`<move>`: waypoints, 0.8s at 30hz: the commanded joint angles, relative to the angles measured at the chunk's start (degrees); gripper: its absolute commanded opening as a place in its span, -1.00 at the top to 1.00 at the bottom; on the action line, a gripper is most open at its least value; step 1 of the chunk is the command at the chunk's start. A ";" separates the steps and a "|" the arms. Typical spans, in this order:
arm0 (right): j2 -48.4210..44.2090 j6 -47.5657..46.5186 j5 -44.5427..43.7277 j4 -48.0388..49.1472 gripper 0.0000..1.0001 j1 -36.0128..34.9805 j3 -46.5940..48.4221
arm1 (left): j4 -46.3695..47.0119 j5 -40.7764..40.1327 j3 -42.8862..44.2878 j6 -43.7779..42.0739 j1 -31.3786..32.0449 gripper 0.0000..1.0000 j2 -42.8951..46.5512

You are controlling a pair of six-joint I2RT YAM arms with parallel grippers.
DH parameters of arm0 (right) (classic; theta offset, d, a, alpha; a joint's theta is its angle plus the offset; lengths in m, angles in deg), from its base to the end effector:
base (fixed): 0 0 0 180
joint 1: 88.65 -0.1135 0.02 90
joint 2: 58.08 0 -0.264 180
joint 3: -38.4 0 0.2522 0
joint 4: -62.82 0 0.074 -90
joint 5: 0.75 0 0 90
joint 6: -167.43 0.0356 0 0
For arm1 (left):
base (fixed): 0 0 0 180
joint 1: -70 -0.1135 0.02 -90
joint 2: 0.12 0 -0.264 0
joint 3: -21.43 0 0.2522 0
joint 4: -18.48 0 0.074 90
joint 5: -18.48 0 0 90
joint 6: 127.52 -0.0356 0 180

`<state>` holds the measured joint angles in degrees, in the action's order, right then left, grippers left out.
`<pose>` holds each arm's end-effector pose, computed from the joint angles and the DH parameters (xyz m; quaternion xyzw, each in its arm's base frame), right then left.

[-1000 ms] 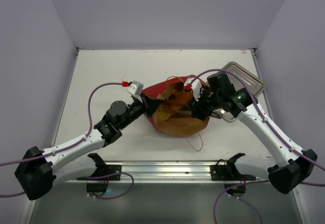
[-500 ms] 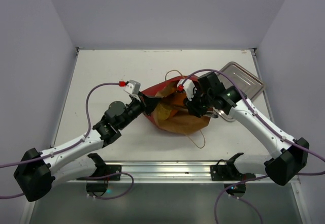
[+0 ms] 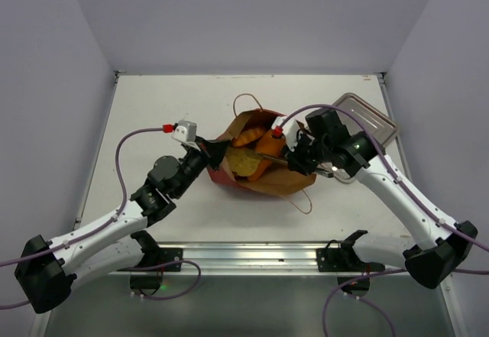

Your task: Take the fake bread out of the paper bag

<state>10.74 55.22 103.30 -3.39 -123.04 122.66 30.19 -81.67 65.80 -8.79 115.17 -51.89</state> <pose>0.1902 0.1406 0.3427 -0.4794 0.8037 0.1499 0.3191 0.1564 -0.1484 0.2966 0.0327 0.6797 -0.3909 0.6198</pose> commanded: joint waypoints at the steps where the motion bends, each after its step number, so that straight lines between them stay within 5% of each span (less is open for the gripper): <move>1: -4.04 -1.42 -1.48 -1.33 0.94 0.20 5.60 | 2.22 -5.93 1.38 -2.27 0.54 1.00 3.07; 24: -13.36 -5.12 -2.71 -7.50 1.00 2.83 13.42 | -7.63 -24.03 4.02 -9.83 0.36 1.00 8.79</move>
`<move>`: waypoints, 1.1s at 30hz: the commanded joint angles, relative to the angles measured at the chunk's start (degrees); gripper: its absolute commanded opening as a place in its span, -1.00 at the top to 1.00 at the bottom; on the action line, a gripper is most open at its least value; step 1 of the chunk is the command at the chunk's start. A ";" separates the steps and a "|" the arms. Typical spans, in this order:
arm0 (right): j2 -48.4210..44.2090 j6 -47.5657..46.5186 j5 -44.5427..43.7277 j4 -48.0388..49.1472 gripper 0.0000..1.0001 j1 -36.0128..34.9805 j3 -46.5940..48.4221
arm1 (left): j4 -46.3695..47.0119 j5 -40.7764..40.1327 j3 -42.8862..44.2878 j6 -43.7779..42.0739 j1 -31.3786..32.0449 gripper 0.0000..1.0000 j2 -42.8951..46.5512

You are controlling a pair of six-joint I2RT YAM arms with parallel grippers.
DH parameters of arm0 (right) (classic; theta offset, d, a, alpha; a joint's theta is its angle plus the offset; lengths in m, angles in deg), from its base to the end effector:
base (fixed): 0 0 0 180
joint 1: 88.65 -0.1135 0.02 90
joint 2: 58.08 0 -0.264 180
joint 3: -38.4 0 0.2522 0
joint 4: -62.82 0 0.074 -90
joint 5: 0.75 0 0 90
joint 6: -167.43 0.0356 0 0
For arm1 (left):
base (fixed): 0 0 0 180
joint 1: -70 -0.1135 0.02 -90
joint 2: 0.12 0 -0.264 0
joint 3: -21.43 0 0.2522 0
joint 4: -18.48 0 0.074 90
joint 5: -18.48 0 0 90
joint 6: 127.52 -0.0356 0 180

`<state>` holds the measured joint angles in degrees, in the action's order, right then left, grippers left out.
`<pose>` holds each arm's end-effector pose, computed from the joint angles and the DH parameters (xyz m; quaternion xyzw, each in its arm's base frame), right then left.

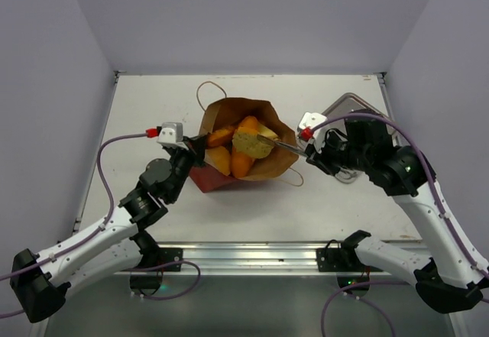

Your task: Take the fake bread out of the paper bag

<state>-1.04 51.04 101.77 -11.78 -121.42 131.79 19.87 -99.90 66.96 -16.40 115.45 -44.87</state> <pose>0.1345 0.0957 0.4172 -0.4829 0.7543 0.1221 0.4277 0.1453 -0.1235 0.3068 -0.0309 0.6945 -0.2411 0.6771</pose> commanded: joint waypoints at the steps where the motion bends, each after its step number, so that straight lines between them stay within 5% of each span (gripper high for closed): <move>1: -1.58 -0.68 -0.39 0.98 1.00 1.74 5.17 | 2.51 -5.98 2.60 -2.32 0.08 1.00 2.12; 16: 3.78 6.78 6.38 8.63 1.00 24.68 14.68 | -0.74 -4.49 0.40 -3.28 0.08 1.00 6.60; 23: 6.15 11.53 6.55 16.79 1.00 38.73 3.70 | -2.94 -0.98 0.75 -4.51 0.08 1.00 9.68; 33: 16.51 15.32 21.59 28.31 1.00 57.38 -9.58 | -5.22 2.01 -0.39 -4.86 0.08 1.00 14.16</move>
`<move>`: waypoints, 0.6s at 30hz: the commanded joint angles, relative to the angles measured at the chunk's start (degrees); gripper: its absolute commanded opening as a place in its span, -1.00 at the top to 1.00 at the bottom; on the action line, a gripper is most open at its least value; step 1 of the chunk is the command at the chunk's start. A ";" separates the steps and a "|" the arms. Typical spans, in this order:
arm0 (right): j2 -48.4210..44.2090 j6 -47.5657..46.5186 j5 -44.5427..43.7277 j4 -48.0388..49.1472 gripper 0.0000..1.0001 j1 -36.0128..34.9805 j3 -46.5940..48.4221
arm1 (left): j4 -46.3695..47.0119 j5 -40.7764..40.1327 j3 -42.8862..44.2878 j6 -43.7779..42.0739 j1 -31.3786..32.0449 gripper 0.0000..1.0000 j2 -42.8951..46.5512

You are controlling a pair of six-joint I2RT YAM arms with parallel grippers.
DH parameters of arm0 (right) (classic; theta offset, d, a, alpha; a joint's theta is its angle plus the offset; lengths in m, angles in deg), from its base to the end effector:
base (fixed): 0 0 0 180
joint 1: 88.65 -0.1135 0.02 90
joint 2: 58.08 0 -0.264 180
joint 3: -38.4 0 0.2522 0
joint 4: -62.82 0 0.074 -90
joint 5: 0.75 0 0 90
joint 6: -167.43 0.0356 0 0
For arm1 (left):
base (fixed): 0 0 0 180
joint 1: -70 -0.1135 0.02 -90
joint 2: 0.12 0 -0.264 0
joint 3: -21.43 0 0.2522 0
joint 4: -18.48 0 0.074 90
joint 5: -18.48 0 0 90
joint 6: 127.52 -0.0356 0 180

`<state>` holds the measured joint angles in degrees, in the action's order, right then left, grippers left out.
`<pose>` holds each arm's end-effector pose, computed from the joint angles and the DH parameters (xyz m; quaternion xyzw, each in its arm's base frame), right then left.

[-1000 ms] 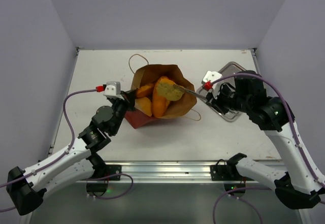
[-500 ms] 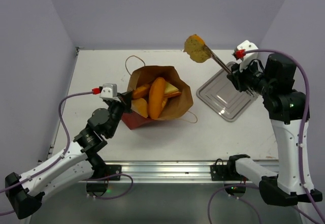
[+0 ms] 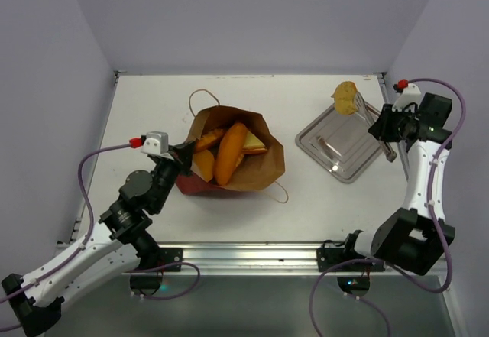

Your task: Take the fake bread out of the paper bag

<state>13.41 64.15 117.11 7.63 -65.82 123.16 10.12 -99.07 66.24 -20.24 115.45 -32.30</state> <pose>0.2462 -0.0856 0.3513 -0.0239 0.8915 0.0865 0.4441 0.1155 -0.0939 0.3171 -0.0085 0.6833 -0.2322 0.6922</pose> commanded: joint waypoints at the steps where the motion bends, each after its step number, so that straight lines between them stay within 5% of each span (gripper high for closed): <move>1: 3.21 2.55 6.16 10.04 1.00 2.56 -1.21 | 4.44 1.27 0.24 -1.11 0.08 1.00 2.03; 18: 28.88 10.73 4.67 17.79 1.00 3.71 8.53 | 2.24 3.12 -1.78 0.48 0.08 1.00 5.03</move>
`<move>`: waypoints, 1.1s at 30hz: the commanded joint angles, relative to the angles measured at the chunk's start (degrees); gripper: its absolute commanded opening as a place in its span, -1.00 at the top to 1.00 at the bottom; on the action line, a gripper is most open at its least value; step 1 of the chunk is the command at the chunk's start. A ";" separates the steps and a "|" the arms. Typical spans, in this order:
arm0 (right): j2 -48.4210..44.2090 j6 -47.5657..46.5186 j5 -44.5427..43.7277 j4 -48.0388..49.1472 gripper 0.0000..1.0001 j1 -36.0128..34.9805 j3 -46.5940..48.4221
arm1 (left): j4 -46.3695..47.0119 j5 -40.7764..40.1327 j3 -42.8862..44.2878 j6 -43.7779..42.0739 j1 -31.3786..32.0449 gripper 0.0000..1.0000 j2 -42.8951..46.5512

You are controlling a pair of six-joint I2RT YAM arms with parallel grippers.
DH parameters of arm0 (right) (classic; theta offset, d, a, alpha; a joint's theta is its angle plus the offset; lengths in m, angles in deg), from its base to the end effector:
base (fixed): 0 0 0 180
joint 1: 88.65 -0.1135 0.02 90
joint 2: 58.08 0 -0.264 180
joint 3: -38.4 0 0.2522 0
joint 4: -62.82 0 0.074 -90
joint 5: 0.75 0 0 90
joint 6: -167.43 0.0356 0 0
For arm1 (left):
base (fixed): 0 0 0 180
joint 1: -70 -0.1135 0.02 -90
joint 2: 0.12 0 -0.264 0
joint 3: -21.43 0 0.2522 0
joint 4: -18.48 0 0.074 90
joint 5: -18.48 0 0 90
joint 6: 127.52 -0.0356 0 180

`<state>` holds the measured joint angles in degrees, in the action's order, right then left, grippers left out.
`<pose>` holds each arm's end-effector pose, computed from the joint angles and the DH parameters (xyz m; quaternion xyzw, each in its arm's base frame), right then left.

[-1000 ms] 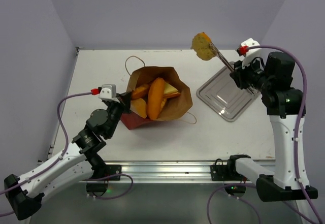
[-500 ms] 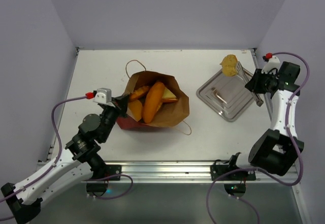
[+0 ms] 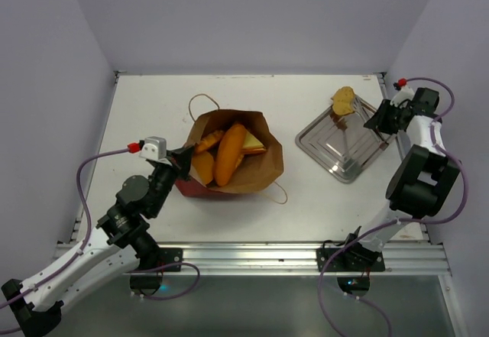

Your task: Take the fake bread out of the paper bag

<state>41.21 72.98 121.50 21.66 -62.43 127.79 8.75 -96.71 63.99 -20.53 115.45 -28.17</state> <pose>0.3461 -0.1493 0.2497 0.0801 0.9069 0.1678 0.3780 0.1069 -0.0870 0.3097 0.0069 0.6799 -0.2460 0.6908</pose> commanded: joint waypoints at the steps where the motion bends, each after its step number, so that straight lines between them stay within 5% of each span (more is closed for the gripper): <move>1: 1.69 1.81 -0.34 4.02 1.00 0.33 4.08 | 3.61 0.76 0.47 0.85 0.08 1.00 0.90; 22: 3.20 -0.47 -1.40 4.63 0.35 2.96 2.76 | 3.88 1.28 1.52 0.76 0.08 1.00 -1.48; 33: 1.00 -1.35 1.06 4.90 0.22 3.93 1.53 | 3.26 1.46 2.32 0.15 0.08 1.00 -1.92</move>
<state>45.67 73.03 120.13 24.02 -58.93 129.56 8.44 -95.94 63.70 -20.18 115.45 -29.92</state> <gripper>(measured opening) 0.390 0.007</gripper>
